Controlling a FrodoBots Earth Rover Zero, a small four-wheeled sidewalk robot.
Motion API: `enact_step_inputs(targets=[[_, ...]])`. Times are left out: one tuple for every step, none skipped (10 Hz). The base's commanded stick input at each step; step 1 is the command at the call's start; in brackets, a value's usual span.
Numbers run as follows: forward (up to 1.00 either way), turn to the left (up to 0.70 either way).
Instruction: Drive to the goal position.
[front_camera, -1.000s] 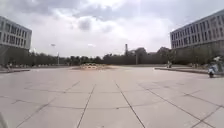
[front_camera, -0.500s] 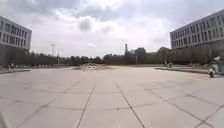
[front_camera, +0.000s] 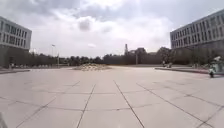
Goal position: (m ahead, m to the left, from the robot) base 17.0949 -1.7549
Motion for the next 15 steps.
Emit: enact_step_inputs(targets=[[0.09,0.0],[0.09,0.0],[0.09,0.0],[0.09,0.0],[0.09,0.0],[0.09,0.0],[0.08,0.0],[0.08,0.0],[0.25,0.0],[0.69,0.0],[1.0,0.0],[1.0,0.0],[1.0,0.0],[1.0,0.0],[1.0,0.0]])
